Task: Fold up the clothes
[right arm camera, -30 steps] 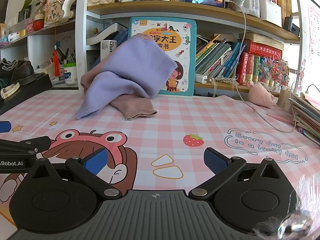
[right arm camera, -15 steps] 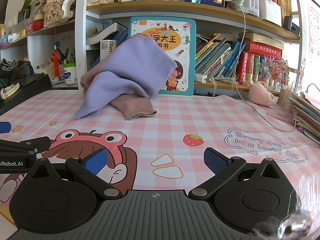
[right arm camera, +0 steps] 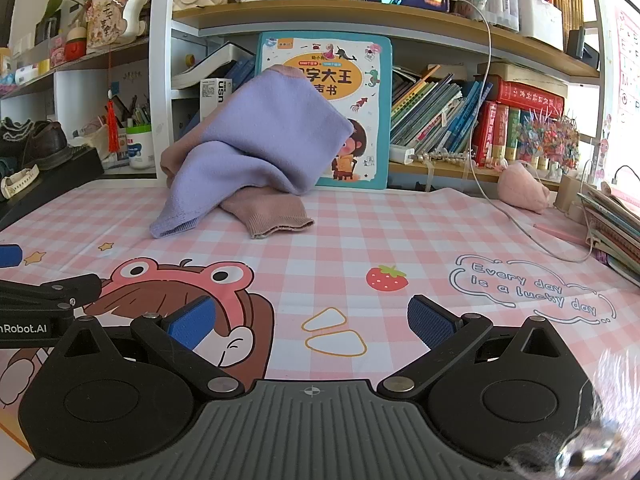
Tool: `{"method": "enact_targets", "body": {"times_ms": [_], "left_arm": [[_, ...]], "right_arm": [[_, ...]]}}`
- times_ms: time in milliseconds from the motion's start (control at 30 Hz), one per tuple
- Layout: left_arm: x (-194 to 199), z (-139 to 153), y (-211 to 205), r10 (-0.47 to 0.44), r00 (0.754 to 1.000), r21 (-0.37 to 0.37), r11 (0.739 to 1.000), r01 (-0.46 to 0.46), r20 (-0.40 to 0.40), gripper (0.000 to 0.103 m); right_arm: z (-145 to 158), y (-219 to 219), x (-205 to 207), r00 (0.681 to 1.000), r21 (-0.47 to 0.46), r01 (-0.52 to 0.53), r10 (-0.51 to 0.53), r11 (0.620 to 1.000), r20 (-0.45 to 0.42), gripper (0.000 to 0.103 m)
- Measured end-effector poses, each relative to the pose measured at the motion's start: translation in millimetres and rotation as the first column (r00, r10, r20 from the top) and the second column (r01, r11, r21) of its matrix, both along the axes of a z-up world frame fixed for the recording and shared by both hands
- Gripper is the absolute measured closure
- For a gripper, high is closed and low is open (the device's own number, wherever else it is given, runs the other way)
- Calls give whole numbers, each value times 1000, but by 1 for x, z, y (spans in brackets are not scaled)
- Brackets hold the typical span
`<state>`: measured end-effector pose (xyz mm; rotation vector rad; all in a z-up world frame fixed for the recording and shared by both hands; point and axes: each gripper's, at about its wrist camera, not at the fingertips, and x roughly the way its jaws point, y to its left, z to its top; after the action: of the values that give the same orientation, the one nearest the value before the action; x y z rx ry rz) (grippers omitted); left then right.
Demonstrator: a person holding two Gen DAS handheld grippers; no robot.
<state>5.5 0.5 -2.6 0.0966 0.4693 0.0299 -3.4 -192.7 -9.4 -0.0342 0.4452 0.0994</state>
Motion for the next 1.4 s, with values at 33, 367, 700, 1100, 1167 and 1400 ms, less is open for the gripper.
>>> {"method": "enact_targets", "body": {"times_ms": [33, 367, 700, 1100, 1167, 1400], "left_arm": [[0, 0, 0, 0, 1000, -1, 1000, 0, -1, 0], [0, 0, 0, -1, 1000, -1, 1000, 1, -2, 0], [0, 0, -1, -5, 1000, 4, 1000, 5, -5, 0], [-2, -1, -4, -21, 1000, 19, 1000, 21, 3, 0], [-2, 0, -3, -20, 1000, 13, 1000, 19, 6, 0], [-2, 0, -1, -32, 999, -7, 999, 32, 8, 0]], "right_arm": [[0, 0, 0, 1000, 0, 0, 0, 1000, 0, 0], [-1, 0, 0, 1000, 1, 1, -1, 1000, -1, 0], [0, 0, 1, 1000, 1, 1, -1, 1000, -3, 0], [0, 0, 0, 1000, 1, 1, -1, 1000, -3, 0], [0, 0, 0, 1000, 1, 0, 0, 1000, -3, 0], [0, 1, 0, 1000, -1, -8, 8, 1000, -1, 0]]}}
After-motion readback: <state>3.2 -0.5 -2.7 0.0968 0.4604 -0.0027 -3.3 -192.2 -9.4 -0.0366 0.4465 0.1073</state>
